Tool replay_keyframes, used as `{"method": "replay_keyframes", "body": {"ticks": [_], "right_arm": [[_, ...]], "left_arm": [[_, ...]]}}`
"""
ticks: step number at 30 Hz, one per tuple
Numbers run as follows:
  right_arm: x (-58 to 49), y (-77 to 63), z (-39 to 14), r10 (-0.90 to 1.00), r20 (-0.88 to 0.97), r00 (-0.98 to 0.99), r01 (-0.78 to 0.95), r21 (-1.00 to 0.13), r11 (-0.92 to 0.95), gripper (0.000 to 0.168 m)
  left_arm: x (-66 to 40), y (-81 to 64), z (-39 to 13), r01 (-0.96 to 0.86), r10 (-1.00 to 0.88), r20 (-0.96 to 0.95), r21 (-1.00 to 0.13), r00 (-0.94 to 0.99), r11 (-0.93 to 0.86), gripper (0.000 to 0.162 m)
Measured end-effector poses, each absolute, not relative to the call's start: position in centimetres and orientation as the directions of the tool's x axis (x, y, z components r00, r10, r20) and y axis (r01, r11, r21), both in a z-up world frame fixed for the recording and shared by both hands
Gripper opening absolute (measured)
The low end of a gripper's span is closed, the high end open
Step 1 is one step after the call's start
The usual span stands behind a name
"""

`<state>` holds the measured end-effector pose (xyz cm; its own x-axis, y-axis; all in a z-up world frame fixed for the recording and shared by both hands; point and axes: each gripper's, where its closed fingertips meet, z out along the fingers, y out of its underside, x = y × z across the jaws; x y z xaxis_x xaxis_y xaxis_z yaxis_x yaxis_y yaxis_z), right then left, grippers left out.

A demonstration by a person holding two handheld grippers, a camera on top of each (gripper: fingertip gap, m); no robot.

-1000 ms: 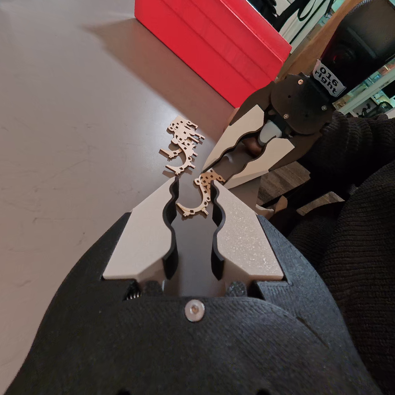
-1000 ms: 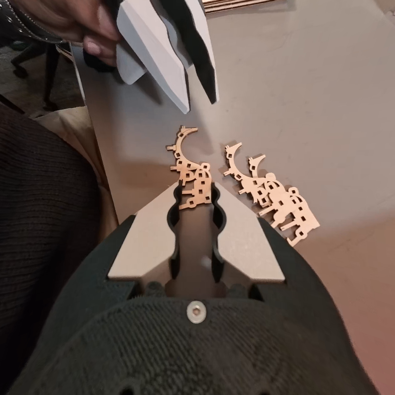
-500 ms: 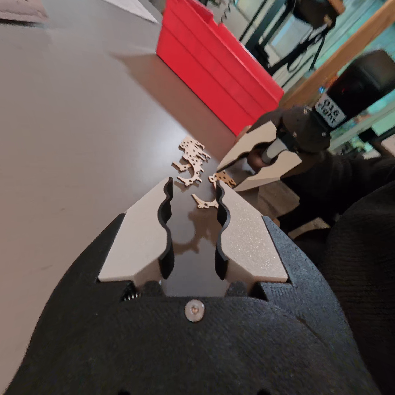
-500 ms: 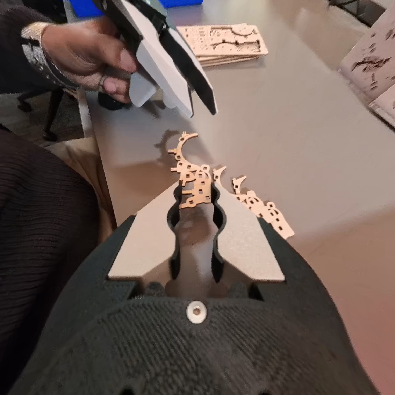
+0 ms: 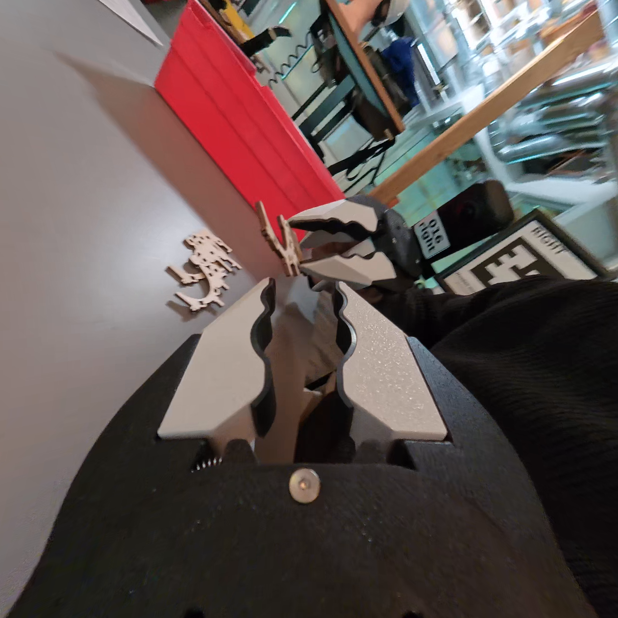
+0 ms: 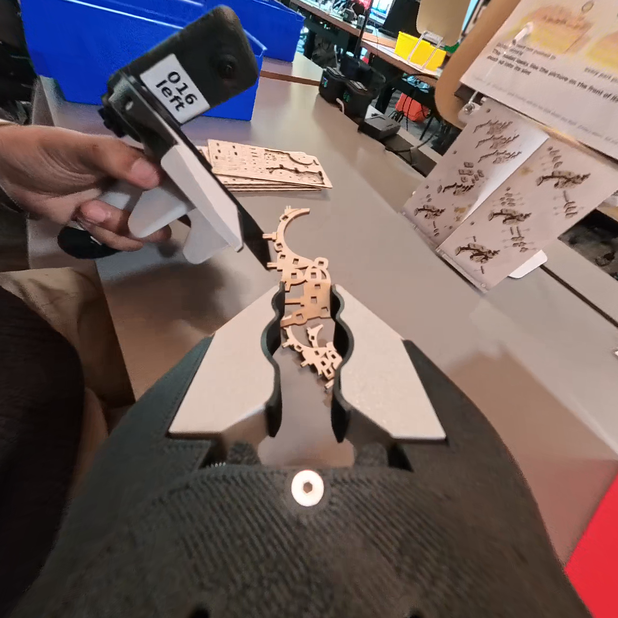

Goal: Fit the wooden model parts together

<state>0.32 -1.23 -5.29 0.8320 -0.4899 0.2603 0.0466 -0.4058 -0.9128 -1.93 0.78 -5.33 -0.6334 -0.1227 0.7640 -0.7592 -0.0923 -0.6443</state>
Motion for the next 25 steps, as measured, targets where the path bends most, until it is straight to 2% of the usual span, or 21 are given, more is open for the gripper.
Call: {"method": "replay_keyframes", "body": {"ticks": [1,5,8,12,16,21,25], "right_arm": [[0.0,-0.9,-5.4,-0.477,0.273,0.835,0.058,-0.907,-0.418,0.026],[-0.3,-0.6,-6.0,-0.448,0.332,0.83,0.098,-0.878,-0.469,0.025],[-0.8,-0.8,-6.8,-0.406,0.293,0.866,0.069,-0.873,-0.484,0.025],[-3.3,0.0,-9.0,-0.255,0.15,0.955,-0.003,-0.857,-0.515,0.026],[-3.5,-0.2,-10.9,-0.221,0.167,0.961,0.001,-0.801,-0.599,0.026],[-3.0,-0.7,-11.9,-0.243,0.126,0.962,-0.054,-0.782,-0.621,0.026],[-2.7,-0.9,-12.1,-0.263,0.097,0.96,-0.089,-0.783,-0.616,0.026]], "left_arm": [[-2.2,0.6,-5.0,-0.773,-0.092,0.781,-0.625,-0.618,-0.105,0.032],[-1.5,1.5,-4.9,-0.805,-0.077,0.821,-0.569,-0.565,-0.164,0.044],[0.2,3.5,-4.9,-0.779,-0.141,0.809,-0.587,-0.57,-0.22,0.052],[2.0,5.5,-5.1,-0.687,-0.263,0.719,-0.694,-0.643,-0.214,0.052],[2.1,5.4,-6.3,-0.634,-0.34,0.627,-0.766,-0.701,-0.104,0.051],[1.0,4.0,-7.2,-0.671,-0.301,0.649,-0.74,-0.698,-0.04,0.051],[1.1,4.1,-7.3,-0.697,-0.289,0.68,-0.715,-0.674,-0.055,0.05]]}}
